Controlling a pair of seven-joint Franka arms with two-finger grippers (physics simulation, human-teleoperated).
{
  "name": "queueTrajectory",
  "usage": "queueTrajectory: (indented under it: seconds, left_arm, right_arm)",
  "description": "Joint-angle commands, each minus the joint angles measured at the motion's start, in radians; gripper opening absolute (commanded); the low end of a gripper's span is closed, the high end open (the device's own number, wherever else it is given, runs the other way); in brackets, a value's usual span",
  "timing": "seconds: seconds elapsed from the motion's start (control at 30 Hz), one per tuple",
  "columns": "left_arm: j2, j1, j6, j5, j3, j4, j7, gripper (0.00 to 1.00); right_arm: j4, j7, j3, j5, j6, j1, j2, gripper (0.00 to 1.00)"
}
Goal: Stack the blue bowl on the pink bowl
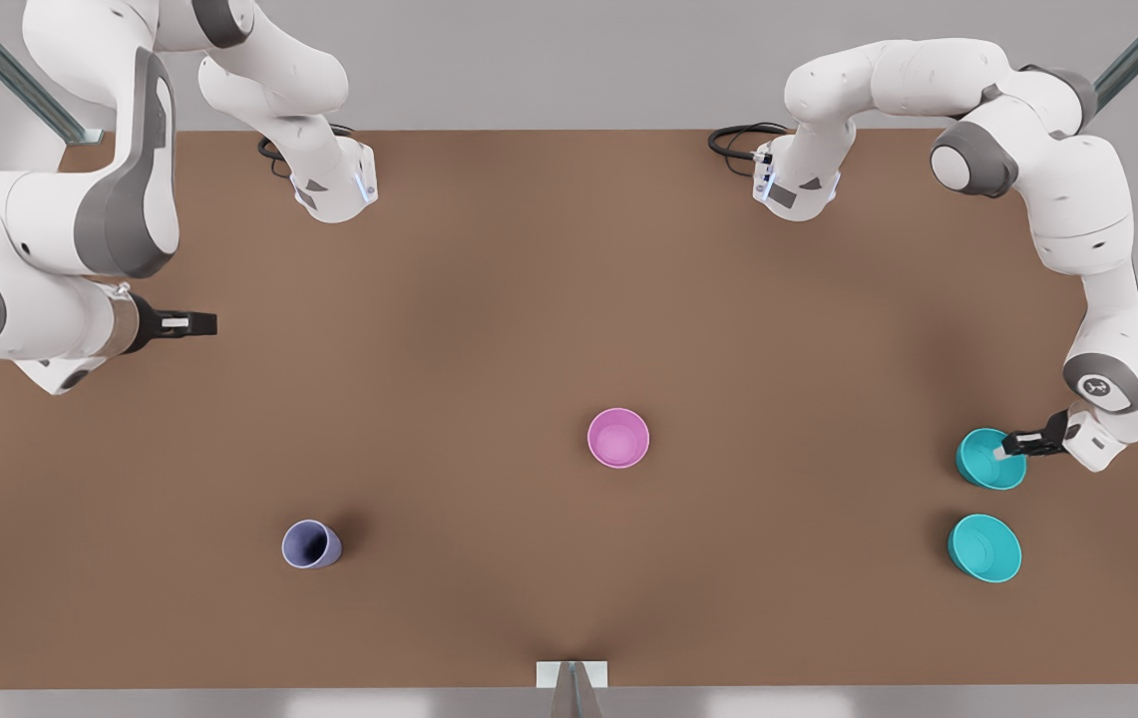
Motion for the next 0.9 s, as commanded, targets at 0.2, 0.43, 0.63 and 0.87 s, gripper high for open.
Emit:
queueTrajectory:
  seconds: [0.2, 0.43, 0.63, 0.87]
  left_arm:
    - [-0.096, -0.040, -0.103, 0.027, -0.004, -0.007, -0.225, 0.21]
    - [-0.239, -0.537, -0.267, 0.142, -0.011, -0.007, -1.020, 0.21]
    - [-0.125, -0.647, -0.266, 0.130, -0.266, 0.161, -1.574, 0.21]
    - [-0.047, -0.749, -0.125, 0.103, -0.289, 0.164, -1.667, 0.21]
  right_arm:
    - [0.002, -0.031, -0.002, 0.000, 0.002, 0.000, 0.006, 1.00]
    - [-0.001, -0.029, -0.022, -0.002, 0.011, -0.003, 0.000, 1.00]
    - [-0.096, -0.029, -0.022, -0.002, 0.068, -0.003, -0.058, 1.00]
    - [-0.095, -0.031, -0.025, -0.002, 0.066, -0.003, -0.049, 1.00]
